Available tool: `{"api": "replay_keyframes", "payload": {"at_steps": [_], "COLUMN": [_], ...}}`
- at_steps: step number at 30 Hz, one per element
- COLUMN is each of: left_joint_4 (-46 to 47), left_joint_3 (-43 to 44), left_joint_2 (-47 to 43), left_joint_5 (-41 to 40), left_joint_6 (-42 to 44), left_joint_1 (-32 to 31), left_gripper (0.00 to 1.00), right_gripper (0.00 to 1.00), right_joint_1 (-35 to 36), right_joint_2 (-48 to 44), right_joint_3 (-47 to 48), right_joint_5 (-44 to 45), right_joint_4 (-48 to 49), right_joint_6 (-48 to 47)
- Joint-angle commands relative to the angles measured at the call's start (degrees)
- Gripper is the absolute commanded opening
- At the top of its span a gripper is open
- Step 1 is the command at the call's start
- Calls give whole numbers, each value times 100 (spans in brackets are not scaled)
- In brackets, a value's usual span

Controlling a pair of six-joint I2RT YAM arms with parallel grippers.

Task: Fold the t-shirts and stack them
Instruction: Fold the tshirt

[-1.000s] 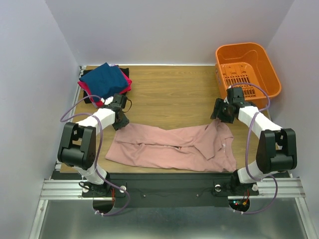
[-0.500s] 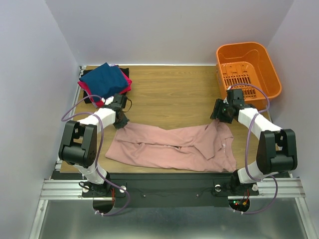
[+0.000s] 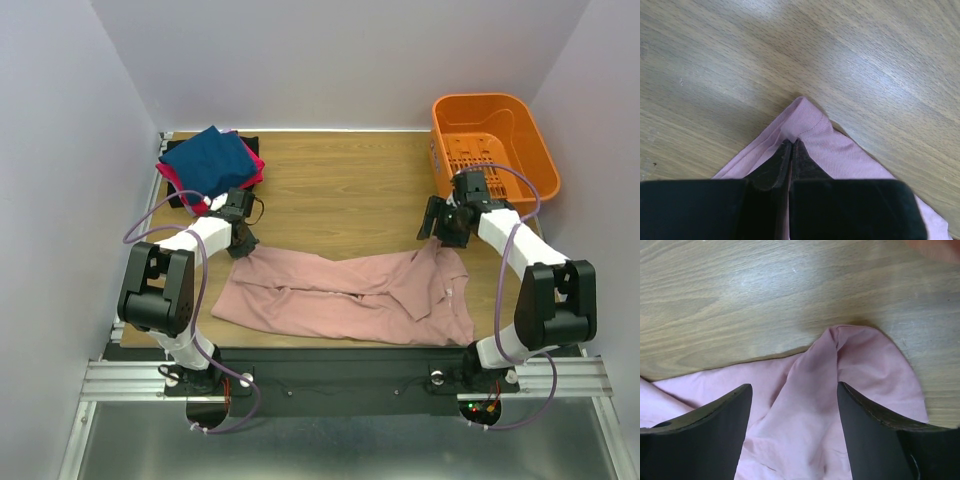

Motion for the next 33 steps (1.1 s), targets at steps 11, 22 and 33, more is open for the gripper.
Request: {"api": "replay_keyframes", "payload": {"at_steps": [11,22,33], "left_joint_4": [180,233,224], "left_joint_3": [29,205,126], "left_joint_2": [217,349,244], "left_joint_5": [54,159,142], "left_joint_6": [164,358,533], "left_joint_1": [268,576,1138], "left_gripper": [0,0,0], "right_gripper": [75,75,75], "right_joint_1": [467,467,467], "right_joint_2": [-316,-61,150], "right_joint_3": [39,-260,-93], "right_joint_5": [265,599,757], "right_joint_4": [-416,-197,-12], "right_joint_6": [93,295,418]}}
